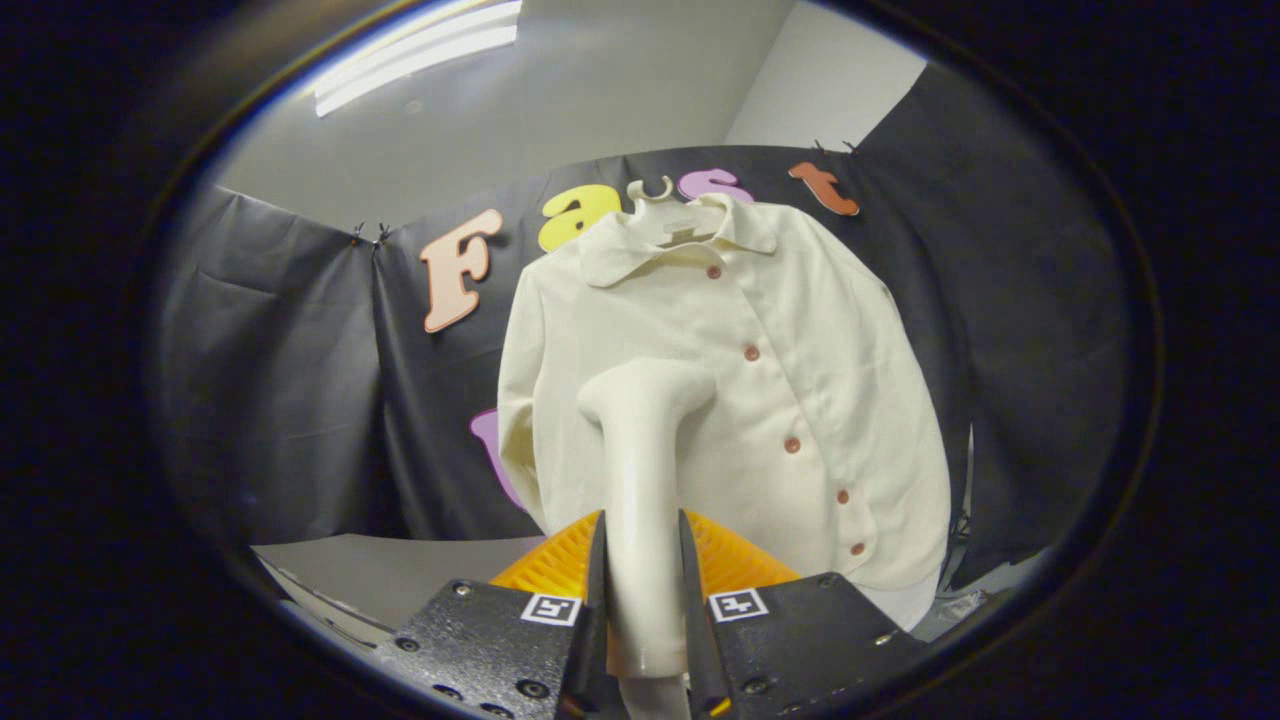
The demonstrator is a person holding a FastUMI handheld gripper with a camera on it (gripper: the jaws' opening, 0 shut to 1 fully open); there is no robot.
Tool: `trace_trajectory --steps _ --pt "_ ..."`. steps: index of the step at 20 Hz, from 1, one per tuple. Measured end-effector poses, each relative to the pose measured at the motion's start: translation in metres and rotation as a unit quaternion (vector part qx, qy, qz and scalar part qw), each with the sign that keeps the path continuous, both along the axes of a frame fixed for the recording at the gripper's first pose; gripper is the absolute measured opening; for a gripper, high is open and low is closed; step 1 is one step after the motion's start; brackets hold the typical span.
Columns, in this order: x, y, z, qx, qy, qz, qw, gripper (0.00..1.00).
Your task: Iron the clothes twice with a garment steamer, once on the left side and once on the right side.
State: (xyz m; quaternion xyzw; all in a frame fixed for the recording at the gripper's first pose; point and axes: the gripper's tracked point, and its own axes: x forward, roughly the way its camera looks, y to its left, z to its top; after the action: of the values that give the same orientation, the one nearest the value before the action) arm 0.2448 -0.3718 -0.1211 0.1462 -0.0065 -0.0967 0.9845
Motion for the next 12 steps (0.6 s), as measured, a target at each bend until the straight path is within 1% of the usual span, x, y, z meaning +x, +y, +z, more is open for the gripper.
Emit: trace_trajectory --steps 12 --pt "-0.038 0.008 -0.101 0.04 0.047 0.016 0.998 0.33"
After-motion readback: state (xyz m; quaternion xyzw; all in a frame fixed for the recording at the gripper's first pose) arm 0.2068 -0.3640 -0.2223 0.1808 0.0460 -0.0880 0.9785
